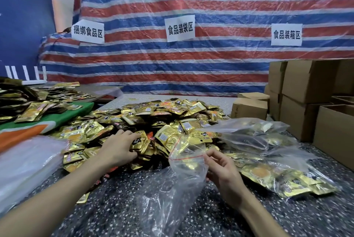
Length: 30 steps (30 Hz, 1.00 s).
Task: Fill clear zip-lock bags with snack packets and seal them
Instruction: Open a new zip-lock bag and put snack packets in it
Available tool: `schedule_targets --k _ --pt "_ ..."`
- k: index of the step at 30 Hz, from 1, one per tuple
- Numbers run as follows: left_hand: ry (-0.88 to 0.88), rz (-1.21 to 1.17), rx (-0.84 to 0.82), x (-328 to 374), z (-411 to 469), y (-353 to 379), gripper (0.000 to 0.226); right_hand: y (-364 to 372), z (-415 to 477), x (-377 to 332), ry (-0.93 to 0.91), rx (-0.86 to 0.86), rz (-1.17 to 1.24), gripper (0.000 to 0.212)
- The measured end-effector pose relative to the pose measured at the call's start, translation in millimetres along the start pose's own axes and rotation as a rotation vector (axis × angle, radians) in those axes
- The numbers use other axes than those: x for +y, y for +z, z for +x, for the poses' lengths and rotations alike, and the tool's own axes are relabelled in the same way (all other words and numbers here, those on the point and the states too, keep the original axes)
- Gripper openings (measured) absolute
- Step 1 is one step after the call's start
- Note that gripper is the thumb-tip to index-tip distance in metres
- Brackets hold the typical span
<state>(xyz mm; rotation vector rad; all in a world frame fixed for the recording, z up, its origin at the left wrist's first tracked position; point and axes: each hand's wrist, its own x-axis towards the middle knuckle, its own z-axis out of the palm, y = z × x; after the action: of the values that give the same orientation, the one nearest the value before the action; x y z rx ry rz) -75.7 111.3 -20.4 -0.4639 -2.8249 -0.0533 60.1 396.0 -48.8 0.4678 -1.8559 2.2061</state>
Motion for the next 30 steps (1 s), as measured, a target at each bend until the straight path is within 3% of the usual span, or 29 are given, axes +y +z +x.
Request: schedule_targets --k 3,8,13,17,23,30 --pt "-0.075 -0.267 0.141 4.2 -4.4 -10.1 0.045 0.9 0.5 0.3 0.002 0.001 -0.012 0.048" --pt "-0.199 -1.069 0.507 30.1 -20.3 -56.3 0.01 1.8 -0.2 -0.7 0.001 -0.016 -0.055 0.048" --pt "-0.127 -1.607 0.496 73.5 -48.0 -107.1 0.01 2.3 -0.3 -1.3 -0.003 -0.018 -0.04 0.053" --pt "-0.015 -1.602 0.45 104.3 -70.5 -120.6 0.006 2.8 -1.1 -1.9 -0.005 -0.011 -0.032 0.053" --pt "-0.057 -1.246 0.376 126.6 -86.4 -100.9 0.012 2.3 -1.9 -5.0 -0.017 0.028 -0.032 0.05" --pt "-0.188 -1.319 0.077 135.6 -91.0 -95.2 0.01 3.9 -4.2 -10.7 -0.057 0.099 -0.03 0.023"
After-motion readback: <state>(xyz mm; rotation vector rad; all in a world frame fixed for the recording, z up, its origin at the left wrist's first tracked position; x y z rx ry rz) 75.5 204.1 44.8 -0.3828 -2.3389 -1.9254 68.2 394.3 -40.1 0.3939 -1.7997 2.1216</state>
